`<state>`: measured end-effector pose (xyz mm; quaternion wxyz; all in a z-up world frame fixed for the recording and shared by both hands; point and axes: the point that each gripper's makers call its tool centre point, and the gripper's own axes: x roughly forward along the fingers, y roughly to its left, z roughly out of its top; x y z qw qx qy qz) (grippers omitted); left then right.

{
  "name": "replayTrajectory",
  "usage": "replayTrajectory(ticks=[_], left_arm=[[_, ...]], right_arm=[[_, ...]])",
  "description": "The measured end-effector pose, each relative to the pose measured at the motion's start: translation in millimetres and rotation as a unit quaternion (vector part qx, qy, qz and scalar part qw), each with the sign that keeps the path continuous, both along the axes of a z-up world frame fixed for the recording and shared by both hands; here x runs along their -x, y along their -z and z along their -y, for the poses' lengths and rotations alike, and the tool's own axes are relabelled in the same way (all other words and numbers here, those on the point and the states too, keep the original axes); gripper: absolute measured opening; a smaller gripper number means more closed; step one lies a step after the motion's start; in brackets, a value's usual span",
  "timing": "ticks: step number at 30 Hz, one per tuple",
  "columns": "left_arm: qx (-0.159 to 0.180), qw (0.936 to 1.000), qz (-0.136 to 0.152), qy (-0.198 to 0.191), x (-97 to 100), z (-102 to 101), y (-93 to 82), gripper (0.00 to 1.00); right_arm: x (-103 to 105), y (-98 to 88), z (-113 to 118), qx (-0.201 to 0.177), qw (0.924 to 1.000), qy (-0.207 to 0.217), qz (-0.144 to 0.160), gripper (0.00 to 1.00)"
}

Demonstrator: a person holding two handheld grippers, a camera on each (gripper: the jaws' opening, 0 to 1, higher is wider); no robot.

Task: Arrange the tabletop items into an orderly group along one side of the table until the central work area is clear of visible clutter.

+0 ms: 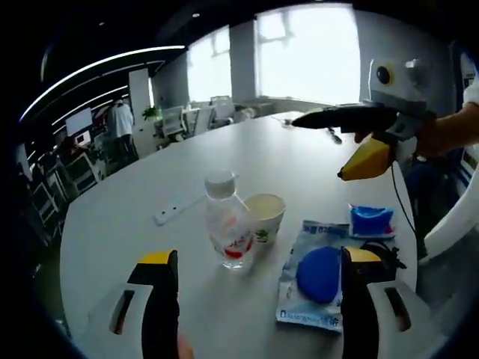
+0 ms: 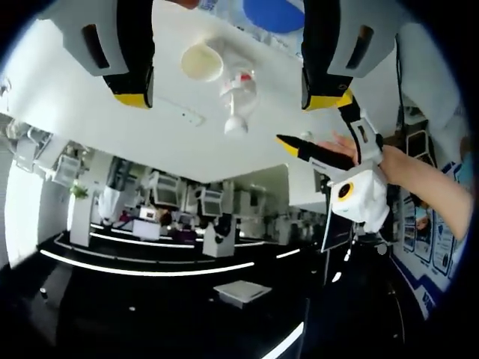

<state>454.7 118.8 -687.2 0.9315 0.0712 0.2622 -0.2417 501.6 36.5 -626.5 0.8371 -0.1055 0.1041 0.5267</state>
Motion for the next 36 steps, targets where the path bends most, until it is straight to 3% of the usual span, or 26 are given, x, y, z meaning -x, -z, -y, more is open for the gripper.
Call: replayTrajectory(ticks=[12, 22, 36], left_arm=[[-0.013, 0.9999, 0.0, 0.005, 15.5, 10.9, -7.1, 0.87], [-0.009, 0.9999, -0.011, 0.001, 40.5, 20.5, 0.9, 0.86], [-0.009, 0.9995, -0.031, 0.006, 77.9, 32.8, 15.1, 0.85]], right_arm=[[9.7, -2.6, 29.2, -0.001, 0.9999, 0.017, -0.001, 0.79], [22.3, 15.0, 76.7, 0.015, 0.9987, 0.046, -0.017, 0.79], [60.0, 35.9, 146.6, 0.031, 0.9935, 0.101, -0.04, 0.78]])
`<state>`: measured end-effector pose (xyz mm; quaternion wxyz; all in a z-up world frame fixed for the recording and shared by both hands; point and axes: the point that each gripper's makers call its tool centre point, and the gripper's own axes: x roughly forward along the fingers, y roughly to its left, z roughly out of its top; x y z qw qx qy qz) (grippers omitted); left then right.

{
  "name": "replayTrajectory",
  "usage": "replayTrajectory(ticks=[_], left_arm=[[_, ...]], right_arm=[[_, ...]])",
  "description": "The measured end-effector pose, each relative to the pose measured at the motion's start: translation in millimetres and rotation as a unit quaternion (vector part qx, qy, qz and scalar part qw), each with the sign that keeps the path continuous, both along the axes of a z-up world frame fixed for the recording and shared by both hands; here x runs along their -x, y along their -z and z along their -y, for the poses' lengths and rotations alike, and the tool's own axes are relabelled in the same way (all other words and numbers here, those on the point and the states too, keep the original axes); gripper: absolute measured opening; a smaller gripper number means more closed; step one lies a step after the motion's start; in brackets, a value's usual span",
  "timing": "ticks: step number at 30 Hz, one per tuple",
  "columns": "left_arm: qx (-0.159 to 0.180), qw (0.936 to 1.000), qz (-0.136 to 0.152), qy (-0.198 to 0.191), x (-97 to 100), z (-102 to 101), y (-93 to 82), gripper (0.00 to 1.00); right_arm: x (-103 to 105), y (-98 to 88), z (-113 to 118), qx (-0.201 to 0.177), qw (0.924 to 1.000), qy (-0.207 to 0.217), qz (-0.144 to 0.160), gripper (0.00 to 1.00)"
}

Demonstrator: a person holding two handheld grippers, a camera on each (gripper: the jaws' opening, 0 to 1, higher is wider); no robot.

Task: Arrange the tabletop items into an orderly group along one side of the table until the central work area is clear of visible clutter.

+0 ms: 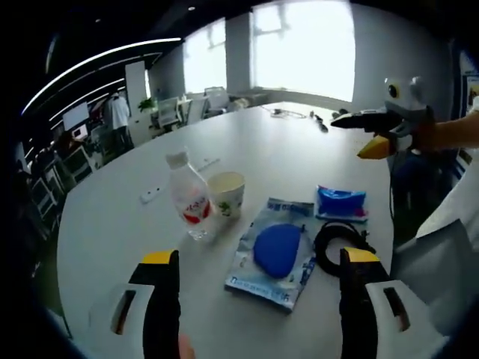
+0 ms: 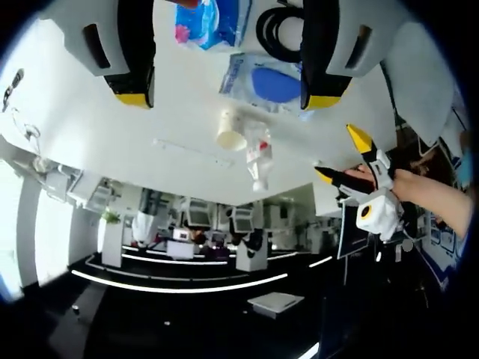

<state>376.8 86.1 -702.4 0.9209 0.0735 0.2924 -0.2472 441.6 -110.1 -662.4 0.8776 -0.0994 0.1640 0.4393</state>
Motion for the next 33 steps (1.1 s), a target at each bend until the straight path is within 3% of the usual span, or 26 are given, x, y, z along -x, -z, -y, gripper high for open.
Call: replayTrajectory(ticks=[10, 24, 33], left_arm=[[-0.006, 0.9998, -0.013, 0.015, 24.1, 8.5, 7.3, 0.84], [-0.002, 0.9995, -0.011, 0.03, 29.9, 17.4, 5.2, 0.83], [-0.006, 0.9994, -0.015, 0.03, 32.7, 19.0, 8.0, 0.82]], right_arm=[[28.8, 8.1, 28.2, -0.003, 0.9993, 0.036, -0.013, 0.77], [48.6, 11.9, 46.4, -0.009, 0.9968, 0.076, -0.023, 0.76], [45.3, 19.9, 58.3, -0.025, 0.9939, 0.099, -0.041, 0.75]])
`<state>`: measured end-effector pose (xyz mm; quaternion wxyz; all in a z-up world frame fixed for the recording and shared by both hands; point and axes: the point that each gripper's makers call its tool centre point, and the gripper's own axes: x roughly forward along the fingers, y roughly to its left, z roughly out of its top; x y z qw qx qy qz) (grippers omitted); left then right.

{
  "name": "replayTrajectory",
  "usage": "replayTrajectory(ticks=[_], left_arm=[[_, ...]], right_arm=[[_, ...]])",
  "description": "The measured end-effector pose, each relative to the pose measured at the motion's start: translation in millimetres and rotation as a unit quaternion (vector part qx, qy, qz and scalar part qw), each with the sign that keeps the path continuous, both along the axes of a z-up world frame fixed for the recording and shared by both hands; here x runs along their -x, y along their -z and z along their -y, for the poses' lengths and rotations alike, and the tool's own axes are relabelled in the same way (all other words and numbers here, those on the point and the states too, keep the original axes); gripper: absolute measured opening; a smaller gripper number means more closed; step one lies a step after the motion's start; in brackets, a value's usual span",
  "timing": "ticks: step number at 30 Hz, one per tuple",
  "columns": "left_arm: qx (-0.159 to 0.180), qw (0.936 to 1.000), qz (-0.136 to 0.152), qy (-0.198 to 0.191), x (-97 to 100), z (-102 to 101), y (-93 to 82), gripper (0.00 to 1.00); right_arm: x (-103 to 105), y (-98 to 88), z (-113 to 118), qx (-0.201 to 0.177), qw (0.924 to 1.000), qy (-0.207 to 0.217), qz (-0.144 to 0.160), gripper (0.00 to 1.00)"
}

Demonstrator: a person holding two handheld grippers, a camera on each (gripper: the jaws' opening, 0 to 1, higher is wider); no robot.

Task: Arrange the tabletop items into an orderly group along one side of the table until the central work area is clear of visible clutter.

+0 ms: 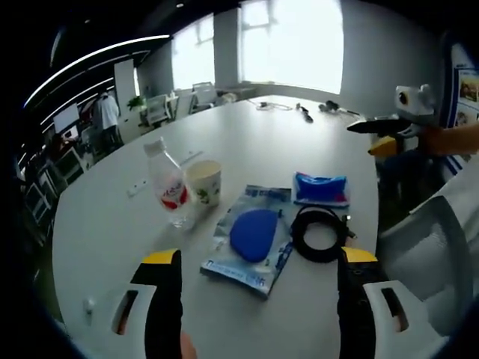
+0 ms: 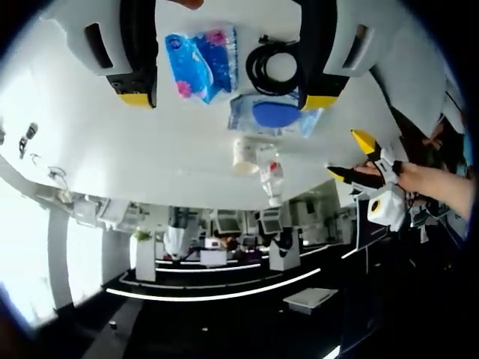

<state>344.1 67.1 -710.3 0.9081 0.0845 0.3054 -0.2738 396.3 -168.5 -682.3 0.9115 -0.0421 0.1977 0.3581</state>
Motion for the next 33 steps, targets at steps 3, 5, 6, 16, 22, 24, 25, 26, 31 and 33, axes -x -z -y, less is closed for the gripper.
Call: replayTrajectory(ticks=[3, 5, 6, 16, 22, 24, 25, 26, 31, 33], left_arm=[[-0.002, 1.0, -0.005, -0.001, -2.6, 0.1, 2.5, 0.82], [-0.002, 0.9999, -0.005, -0.012, -5.2, -3.0, 2.4, 0.82], [0.003, 0.9998, -0.004, -0.02, -7.4, -4.0, 1.2, 0.82], [0.011, 0.9987, -0.017, -0.046, -15.5, -1.4, 11.4, 0.81], [0.013, 0.9974, -0.036, -0.06, -12.9, -2.8, 25.2, 0.8], [0.015, 0.9966, -0.041, -0.07, -12.3, -5.4, 28.0, 0.8], [0.017, 0.9962, -0.043, -0.074, -12.0, -6.4, 29.0, 0.79], [0.02, 0.9959, -0.045, -0.077, -11.6, -7.0, 30.0, 0.79], [0.021, 0.9942, -0.057, -0.089, -9.4, -12.0, 38.8, 0.78], [0.018, 0.9928, -0.066, -0.099, -7.4, -16.2, 43.9, 0.77]], right_arm=[[-7.3, 1.7, 1.9, -0.012, 0.9999, 0.008, -0.005, 0.74], [-10.5, 3.2, 2.3, -0.009, 0.9999, 0.004, -0.008, 0.74], [-11.9, 3.0, 3.4, -0.008, 0.9999, 0.003, -0.01, 0.74], [-33.7, 5.7, 10.3, -0.012, 0.9997, -0.009, -0.02, 0.72], [-42.0, 12.6, 10.4, -0.01, 0.9995, -0.017, -0.027, 0.72], [-44.7, 16.0, 11.1, -0.01, 0.9993, -0.017, -0.032, 0.71], [-45.4, 17.3, 10.4, -0.01, 0.9992, -0.019, -0.034, 0.71], [-46.0, 18.5, 9.0, -0.01, 0.9991, -0.022, -0.036, 0.7], [-51.4, 23.4, -1.6, -0.007, 0.9985, -0.034, -0.042, 0.66], [-56.3, 23.1, -8.3, -0.007, 0.9984, -0.039, -0.04, 0.65]])
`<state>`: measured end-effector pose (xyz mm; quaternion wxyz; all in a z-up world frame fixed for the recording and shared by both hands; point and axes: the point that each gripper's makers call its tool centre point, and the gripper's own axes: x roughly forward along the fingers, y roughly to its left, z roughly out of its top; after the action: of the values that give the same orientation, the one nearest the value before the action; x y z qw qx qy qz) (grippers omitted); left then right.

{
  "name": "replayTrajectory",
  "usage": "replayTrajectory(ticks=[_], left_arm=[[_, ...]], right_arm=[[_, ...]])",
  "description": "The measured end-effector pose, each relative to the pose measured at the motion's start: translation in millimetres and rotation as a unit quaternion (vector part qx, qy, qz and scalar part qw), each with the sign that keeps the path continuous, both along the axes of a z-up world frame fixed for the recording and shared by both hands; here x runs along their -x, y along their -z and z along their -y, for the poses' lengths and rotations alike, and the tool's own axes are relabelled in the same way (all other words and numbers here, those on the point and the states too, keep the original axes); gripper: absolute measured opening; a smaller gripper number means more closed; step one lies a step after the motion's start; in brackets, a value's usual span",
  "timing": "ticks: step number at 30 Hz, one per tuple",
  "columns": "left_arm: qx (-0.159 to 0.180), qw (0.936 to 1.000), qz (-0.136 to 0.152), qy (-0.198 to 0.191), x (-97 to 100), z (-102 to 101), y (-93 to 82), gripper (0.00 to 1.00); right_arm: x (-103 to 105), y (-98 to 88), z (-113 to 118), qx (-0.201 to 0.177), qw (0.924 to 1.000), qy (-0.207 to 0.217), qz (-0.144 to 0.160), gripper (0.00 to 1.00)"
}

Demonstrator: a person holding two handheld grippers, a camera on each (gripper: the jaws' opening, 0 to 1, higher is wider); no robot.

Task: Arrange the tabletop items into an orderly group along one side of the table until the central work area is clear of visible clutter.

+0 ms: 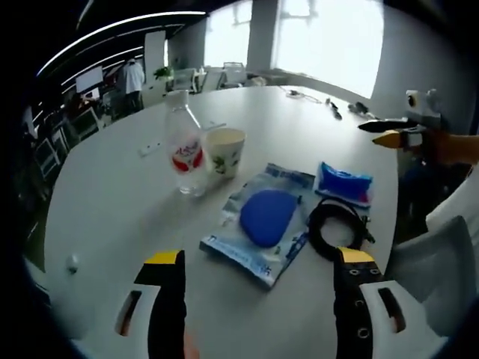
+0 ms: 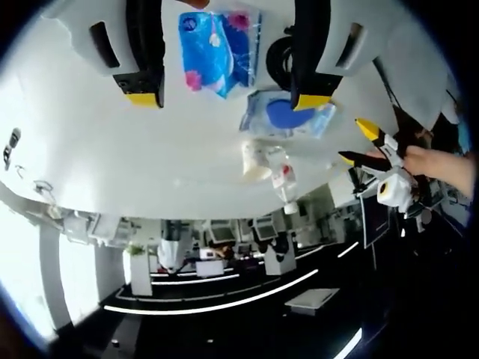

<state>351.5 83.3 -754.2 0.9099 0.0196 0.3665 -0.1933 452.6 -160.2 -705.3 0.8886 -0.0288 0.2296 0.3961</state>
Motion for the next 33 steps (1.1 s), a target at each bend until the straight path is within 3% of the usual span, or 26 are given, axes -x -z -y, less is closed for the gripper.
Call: replayTrajectory(ticks=[10, 15, 22, 33], left_arm=[[0.028, 0.9976, -0.028, -0.057, 5.3, -5.0, 15.7, 0.73], [0.042, 0.9937, -0.053, -0.09, 8.3, -7.1, 30.8, 0.65], [0.063, 0.9881, -0.066, -0.124, 4.7, -7.8, 40.4, 0.63], [0.088, 0.9787, -0.081, -0.167, -6.4, -12.3, 50.0, 0.57]], right_arm=[[-17.4, 11.0, -30.7, 0.002, 0.9987, -0.047, -0.018, 0.61], [-28.0, 14.6, -48.5, 0.002, 0.9971, -0.072, -0.024, 0.58], [-40.4, 21.8, -66.6, 0.007, 0.9943, -0.102, -0.03, 0.57], [-52.2, 45.6, -89.3, 0.016, 0.9895, -0.127, -0.068, 0.54]])
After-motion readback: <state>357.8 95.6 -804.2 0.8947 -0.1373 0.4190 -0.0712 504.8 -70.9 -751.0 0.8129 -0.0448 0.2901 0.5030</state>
